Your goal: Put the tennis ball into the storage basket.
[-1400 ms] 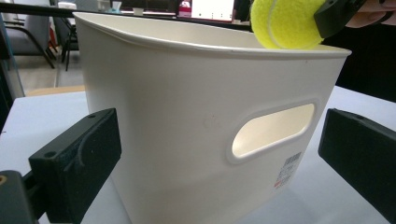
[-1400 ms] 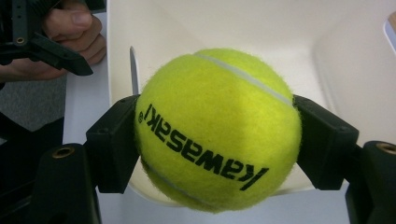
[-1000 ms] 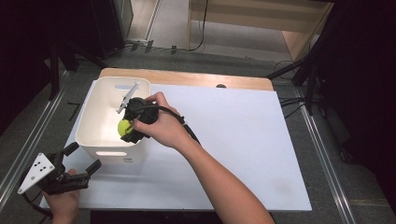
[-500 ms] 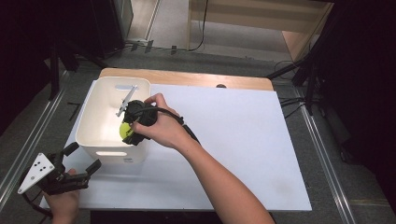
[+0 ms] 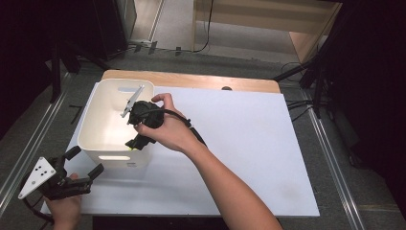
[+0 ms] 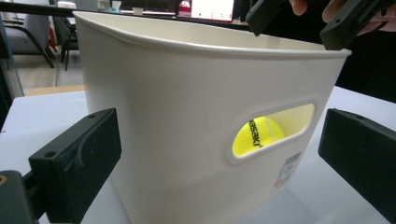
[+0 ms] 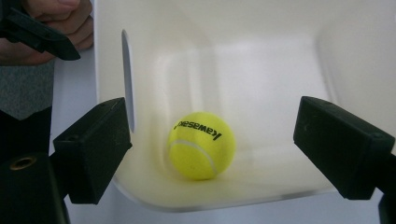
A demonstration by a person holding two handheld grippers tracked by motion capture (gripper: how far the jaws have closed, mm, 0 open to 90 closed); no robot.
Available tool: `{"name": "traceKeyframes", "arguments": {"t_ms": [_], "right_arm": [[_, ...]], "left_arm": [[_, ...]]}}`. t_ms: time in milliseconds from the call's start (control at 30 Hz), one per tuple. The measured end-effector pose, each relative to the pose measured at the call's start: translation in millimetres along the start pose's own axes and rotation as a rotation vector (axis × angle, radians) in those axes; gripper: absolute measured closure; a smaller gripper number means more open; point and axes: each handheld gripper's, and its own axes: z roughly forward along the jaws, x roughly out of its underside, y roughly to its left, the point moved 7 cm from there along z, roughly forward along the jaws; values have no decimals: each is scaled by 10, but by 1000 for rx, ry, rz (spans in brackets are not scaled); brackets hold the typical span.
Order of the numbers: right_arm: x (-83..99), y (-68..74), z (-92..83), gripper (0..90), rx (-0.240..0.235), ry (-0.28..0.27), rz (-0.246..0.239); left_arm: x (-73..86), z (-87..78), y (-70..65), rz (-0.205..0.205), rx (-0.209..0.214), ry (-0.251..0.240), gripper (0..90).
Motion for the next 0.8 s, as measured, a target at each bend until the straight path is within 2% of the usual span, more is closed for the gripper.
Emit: {"name": "traceKeyframes", "arguments": {"t_ms": [167, 267, 400, 467, 533, 800], "right_arm": [[21, -14, -80, 72, 11, -27, 10], [41, -21, -119, 10, 6, -46, 14], [87, -22, -166, 0, 16, -59, 37], [110, -53, -188, 0, 33, -85, 32], [152, -50, -219, 0, 32, -88, 54], [319, -87, -331, 0, 60, -113, 71]], "left_arm": [[0, 2, 0, 3, 1, 0, 0], [0, 2, 0, 4, 1, 0, 0], [0, 3, 0, 4, 0, 0, 0], [0, 2, 0, 4, 1, 0, 0], [0, 2, 1, 2, -1, -1, 0], [2, 5, 1, 7, -3, 1, 0]]}}
